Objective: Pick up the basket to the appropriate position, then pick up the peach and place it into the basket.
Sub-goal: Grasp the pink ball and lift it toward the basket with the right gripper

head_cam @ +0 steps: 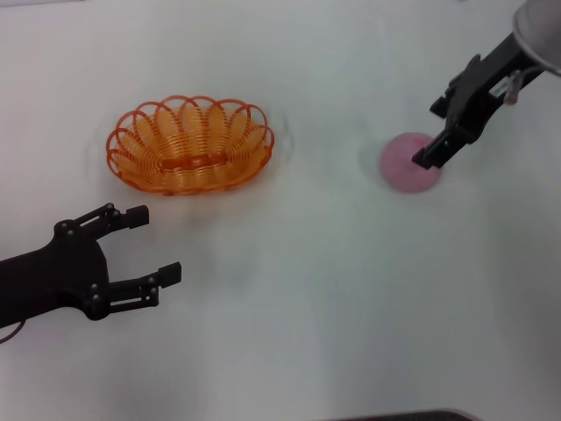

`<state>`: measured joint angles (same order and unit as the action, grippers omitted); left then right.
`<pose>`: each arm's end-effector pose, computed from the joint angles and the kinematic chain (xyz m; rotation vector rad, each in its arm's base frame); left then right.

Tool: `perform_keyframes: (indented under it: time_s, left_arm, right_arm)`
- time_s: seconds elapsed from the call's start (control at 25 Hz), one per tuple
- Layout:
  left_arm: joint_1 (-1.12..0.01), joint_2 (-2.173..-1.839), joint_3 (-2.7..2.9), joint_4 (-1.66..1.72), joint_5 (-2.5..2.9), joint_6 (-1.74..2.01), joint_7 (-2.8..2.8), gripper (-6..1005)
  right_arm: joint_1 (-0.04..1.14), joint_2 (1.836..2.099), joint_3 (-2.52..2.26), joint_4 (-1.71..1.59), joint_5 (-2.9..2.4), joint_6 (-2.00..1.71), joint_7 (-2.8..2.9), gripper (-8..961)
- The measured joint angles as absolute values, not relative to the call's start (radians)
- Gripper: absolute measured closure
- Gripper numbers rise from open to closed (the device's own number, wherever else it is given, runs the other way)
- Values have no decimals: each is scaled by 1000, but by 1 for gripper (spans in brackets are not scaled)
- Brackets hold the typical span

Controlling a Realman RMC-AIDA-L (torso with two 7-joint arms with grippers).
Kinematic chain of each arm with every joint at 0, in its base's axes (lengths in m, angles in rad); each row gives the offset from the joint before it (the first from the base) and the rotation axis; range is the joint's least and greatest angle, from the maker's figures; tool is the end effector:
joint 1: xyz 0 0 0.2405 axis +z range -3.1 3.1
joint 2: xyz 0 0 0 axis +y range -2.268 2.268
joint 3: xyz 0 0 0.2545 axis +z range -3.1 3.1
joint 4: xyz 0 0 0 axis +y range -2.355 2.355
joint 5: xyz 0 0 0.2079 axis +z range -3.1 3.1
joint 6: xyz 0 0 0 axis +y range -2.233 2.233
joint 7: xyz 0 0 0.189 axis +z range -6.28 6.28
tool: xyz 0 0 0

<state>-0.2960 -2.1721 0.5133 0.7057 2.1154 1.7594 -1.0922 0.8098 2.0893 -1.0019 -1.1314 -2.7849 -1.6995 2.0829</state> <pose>-0.2836 0.2509 -0.0496 -2.6945 -0.5483 -0.7885 0.2111 0.3846 -0.0082 -2.7669 0.6526 -0.6250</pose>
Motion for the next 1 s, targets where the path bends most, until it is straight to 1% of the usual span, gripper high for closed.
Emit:
perform_keyframes:
  time_s: [0.36, 1.0]
  left_arm:
    - [-298, -2171, 505, 699, 2115, 1759, -1092, 80]
    - [-298, -2171, 505, 698, 2115, 1759, -1091, 79]
  right_arm:
    - [825, 2084, -1048, -944, -2785, -1532, 2065, 92]
    - [830, 2088, -1111, -914, -2787, -1487, 2063, 95]
